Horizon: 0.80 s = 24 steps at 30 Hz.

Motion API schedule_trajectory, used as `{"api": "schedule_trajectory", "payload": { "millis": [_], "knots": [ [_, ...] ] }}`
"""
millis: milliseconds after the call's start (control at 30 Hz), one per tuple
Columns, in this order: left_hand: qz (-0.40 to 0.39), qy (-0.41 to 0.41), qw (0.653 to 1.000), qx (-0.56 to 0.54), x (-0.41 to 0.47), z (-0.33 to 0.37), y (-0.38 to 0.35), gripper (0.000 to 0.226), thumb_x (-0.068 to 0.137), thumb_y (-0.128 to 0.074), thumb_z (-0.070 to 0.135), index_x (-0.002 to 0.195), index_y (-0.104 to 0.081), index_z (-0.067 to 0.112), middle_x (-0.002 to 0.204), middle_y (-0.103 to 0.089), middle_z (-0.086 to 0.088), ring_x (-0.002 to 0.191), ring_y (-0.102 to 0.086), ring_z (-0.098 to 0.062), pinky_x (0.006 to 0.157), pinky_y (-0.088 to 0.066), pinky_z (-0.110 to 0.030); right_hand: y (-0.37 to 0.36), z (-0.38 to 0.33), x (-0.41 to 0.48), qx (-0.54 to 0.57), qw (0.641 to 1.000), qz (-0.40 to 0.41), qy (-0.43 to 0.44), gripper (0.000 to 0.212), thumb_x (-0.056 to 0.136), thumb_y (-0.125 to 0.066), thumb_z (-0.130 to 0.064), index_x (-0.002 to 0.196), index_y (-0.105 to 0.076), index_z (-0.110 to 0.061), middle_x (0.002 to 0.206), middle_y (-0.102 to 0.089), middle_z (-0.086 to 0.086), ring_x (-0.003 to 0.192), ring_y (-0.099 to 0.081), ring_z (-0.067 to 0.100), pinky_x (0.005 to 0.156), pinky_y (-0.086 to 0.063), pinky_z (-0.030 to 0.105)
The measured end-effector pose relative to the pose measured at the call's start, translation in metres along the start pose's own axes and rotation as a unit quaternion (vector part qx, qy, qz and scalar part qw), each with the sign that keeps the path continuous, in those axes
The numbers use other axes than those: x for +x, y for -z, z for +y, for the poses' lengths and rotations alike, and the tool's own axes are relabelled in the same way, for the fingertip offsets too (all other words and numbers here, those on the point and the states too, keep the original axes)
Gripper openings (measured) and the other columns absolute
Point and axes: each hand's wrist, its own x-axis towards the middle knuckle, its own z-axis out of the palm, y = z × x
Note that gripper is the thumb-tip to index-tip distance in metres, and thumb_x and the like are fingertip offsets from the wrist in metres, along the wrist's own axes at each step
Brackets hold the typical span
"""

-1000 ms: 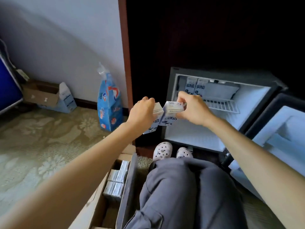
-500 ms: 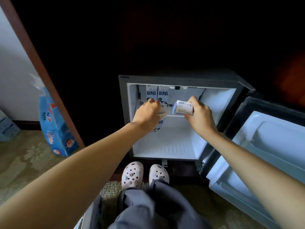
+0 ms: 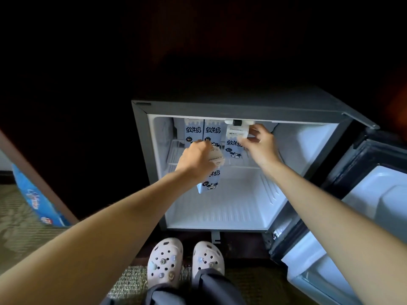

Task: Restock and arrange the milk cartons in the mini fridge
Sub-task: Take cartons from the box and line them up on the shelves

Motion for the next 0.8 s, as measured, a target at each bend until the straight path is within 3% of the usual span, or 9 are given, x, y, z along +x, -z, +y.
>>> {"api": "schedule_trajectory", "payload": {
  "millis": [133,267,433,633,733,800],
  "knots": [
    [-0.001,-0.002,1.000,-0.006,0.008,-0.004,-0.005,0.037,0.081,-0.060,0.003,0.118,-0.054,0.006,0.112,-0.057,-0.011,0.092,-0.052,-0.024,0.076,-0.050,-0.031,-0.011,0.015,0.015,-0.013,0.999,-0.029,-0.027,0.044,0.083,-0.067,-0.009,0.124,-0.052,-0.012,0.121,-0.063,0.010,0.105,-0.061,0.030,0.090,-0.052,0.045],
    [-0.003,0.002,1.000,-0.006,0.014,-0.012,-0.009,0.035,0.080,-0.061,0.002,0.114,-0.056,0.007,0.110,-0.058,-0.011,0.097,-0.057,-0.030,0.078,-0.053,-0.037,-0.020,0.036,0.019,0.030,0.995,-0.054,-0.073,0.054,0.084,-0.064,-0.002,0.133,-0.044,-0.008,0.129,-0.057,0.015,0.109,-0.056,0.027,0.090,-0.049,0.037],
    [-0.011,-0.001,1.000,-0.017,0.020,-0.022,-0.015,0.030,0.079,-0.060,0.002,0.108,-0.058,0.008,0.105,-0.059,-0.010,0.094,-0.057,-0.029,0.073,-0.050,-0.034,-0.021,0.046,0.030,0.057,0.990,-0.086,-0.097,0.055,0.085,-0.061,0.003,0.135,-0.042,-0.009,0.129,-0.056,0.014,0.078,-0.058,0.015,0.049,-0.051,0.012],
    [-0.027,0.000,0.999,-0.045,0.023,-0.026,-0.016,0.032,0.078,-0.064,0.003,0.109,-0.058,0.009,0.094,-0.054,-0.003,0.087,-0.054,-0.023,0.058,-0.046,-0.025,-0.024,0.045,0.050,0.074,0.984,-0.133,-0.097,0.055,0.088,-0.056,0.003,0.139,-0.038,-0.009,0.133,-0.053,0.015,0.079,-0.058,0.010,0.066,-0.052,0.018],
    [-0.030,-0.003,0.998,-0.059,0.025,-0.025,-0.015,0.033,0.080,-0.064,0.003,0.112,-0.057,0.010,0.094,-0.053,-0.003,0.086,-0.052,-0.021,0.054,-0.043,-0.019,-0.028,0.048,0.055,0.078,0.983,-0.136,-0.096,0.056,0.089,-0.055,0.003,0.141,-0.037,-0.008,0.136,-0.052,0.015,0.079,-0.058,0.005,0.061,-0.051,0.013],
    [-0.032,-0.005,0.998,-0.062,0.026,-0.024,-0.017,0.035,0.081,-0.064,0.004,0.114,-0.057,0.010,0.099,-0.057,-0.005,0.090,-0.054,-0.022,0.062,-0.049,-0.023,-0.030,0.050,0.055,0.065,0.985,-0.131,-0.090,0.055,0.090,-0.054,0.001,0.141,-0.037,-0.008,0.136,-0.052,0.014,0.080,-0.058,0.005,0.059,-0.050,0.010]
  ]
}}
